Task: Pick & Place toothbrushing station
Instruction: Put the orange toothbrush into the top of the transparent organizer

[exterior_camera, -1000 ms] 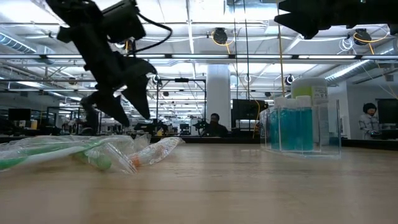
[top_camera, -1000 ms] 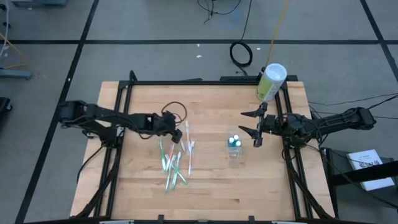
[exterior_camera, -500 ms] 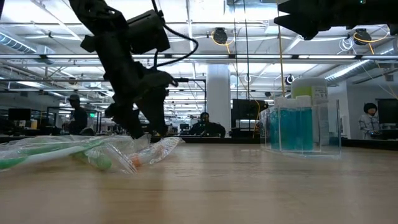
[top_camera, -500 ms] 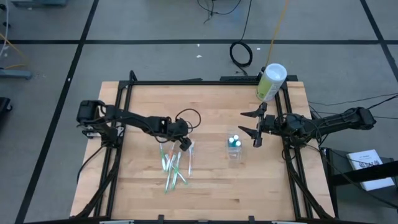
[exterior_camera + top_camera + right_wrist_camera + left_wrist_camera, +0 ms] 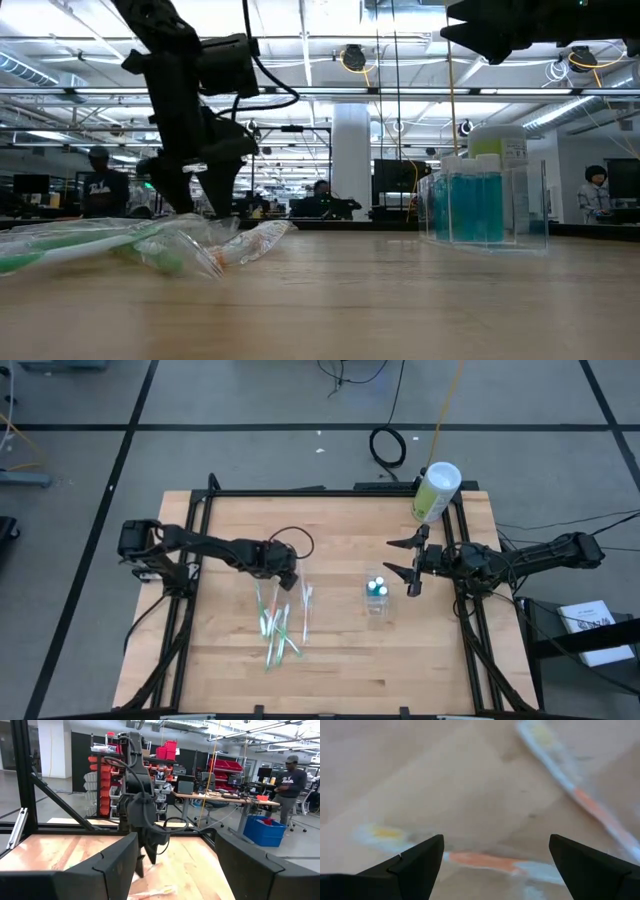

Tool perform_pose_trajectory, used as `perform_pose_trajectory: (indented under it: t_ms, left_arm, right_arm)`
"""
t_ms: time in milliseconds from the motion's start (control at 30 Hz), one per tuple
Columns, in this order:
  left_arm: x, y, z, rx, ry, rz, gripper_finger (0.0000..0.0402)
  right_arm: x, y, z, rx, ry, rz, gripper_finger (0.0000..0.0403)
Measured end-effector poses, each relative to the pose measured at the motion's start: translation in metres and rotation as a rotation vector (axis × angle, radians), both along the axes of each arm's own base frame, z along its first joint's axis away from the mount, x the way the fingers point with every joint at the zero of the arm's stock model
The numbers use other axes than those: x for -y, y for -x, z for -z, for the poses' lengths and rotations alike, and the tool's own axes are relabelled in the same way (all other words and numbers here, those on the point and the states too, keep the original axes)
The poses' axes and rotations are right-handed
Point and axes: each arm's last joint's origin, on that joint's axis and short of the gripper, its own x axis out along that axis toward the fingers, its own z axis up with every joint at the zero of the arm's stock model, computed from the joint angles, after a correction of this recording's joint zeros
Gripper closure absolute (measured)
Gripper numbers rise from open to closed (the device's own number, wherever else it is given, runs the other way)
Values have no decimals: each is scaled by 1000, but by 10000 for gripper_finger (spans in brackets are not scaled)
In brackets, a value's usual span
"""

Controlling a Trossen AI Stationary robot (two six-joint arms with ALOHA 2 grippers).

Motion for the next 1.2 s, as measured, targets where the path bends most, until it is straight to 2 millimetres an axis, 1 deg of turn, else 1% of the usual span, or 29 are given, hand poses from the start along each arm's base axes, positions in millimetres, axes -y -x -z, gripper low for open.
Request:
perform_pose_trajectory:
  t_ms: [200, 267, 367, 467, 600, 800, 933, 1033, 1100, 1200]
  left_arm:
    - [-2, 13, -12, -23, -11, -83, 37]
    - [-1, 16, -13, -42, -32, -132, 37]
    - [0, 20, -8, -77, -21, -197, 37]
    - [1, 21, 1, -98, -2, -231, 37]
    - [-4, 17, 8, -93, -17, -257, 37]
    - [-24, 2, 11, 23, -32, -169, 37]
    - [-35, -4, 12, 74, -26, -102, 37]
    - [-39, -6, 13, 90, -14, -63, 37]
    - [-40, -12, 13, 136, -3, -4, 37]
    - [-42, -21, 8, 221, -42, 139, 37]
  right_arm:
    - [0, 0, 0, 2, -7, -1, 147]
    - [0, 0, 0, 1, -7, -1, 147]
    - [0, 0, 0, -1, -10, -1, 148]
    - [0, 0, 1, -5, -12, -2, 148]
    - [0, 0, 1, -5, -12, -2, 149]
    - [0, 0, 1, -6, -12, -2, 149]
    - [0, 0, 1, -8, -12, -2, 149]
    - [0, 0, 1, -9, -12, -2, 149]
    - [0, 0, 1, -13, -11, -2, 149]
    - [0, 0, 1, -11, -10, -1, 149]
